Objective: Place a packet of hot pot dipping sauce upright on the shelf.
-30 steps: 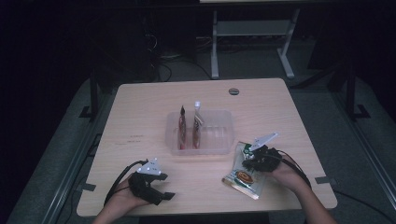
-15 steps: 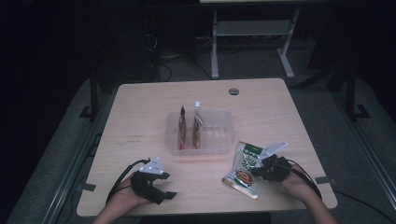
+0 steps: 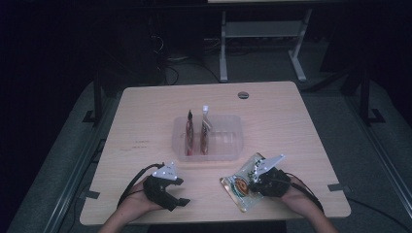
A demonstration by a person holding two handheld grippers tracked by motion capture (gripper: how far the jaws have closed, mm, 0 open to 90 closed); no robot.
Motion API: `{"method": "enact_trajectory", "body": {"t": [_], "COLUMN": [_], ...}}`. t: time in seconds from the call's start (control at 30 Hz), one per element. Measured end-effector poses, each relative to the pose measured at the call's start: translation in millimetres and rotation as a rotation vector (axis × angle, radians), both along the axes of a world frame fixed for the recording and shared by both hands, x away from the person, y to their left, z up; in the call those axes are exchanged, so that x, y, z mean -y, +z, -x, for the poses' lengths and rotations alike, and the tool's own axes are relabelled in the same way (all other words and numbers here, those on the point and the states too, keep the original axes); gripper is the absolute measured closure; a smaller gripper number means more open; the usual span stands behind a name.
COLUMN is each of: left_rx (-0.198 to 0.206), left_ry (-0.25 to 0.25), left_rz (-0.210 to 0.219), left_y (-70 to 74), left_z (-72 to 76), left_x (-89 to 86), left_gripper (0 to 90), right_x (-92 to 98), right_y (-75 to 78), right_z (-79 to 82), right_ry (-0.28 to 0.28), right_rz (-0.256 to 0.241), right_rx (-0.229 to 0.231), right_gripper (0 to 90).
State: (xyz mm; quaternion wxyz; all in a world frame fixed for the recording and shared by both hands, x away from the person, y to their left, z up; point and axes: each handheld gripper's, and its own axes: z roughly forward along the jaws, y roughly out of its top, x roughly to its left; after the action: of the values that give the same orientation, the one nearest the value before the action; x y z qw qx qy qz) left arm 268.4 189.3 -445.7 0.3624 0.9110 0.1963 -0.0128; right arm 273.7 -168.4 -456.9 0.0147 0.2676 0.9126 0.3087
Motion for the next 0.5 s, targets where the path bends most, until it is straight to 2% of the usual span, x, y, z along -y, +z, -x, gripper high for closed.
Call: {"method": "enact_trajectory", "body": {"t": [0.17, 0.27, 0.37, 0.5], "left_rx": [0.001, 0.013, 0.022, 0.028], "left_ry": [-0.018, -0.027, -0.039, -0.045], "left_rz": [0.008, 0.017, 0.018, 0.033], "left_y": [0.4, 2.0, 4.9, 8.6], "left_z": [0.4, 0.2, -1.1, -1.2], "left_x": [8.5, 14.2, 21.2, 31.9], "left_gripper": [22.9, 23.0, 23.0, 23.0], "right_x": [-12.4, -8.9, 7.4, 28.1], "right_y": [0.3, 3.2, 11.8, 19.3], "right_z": [2.7, 2.1, 0.2, 0.6], "right_ry": [0.036, 0.029, -0.030, -0.116], "right_rz": [0.002, -0.017, -0.081, -0.111], "right_rx": [0.006, 0.011, 0.012, 0.035], "right_gripper": [90.0, 90.0, 89.9, 74.2]}}
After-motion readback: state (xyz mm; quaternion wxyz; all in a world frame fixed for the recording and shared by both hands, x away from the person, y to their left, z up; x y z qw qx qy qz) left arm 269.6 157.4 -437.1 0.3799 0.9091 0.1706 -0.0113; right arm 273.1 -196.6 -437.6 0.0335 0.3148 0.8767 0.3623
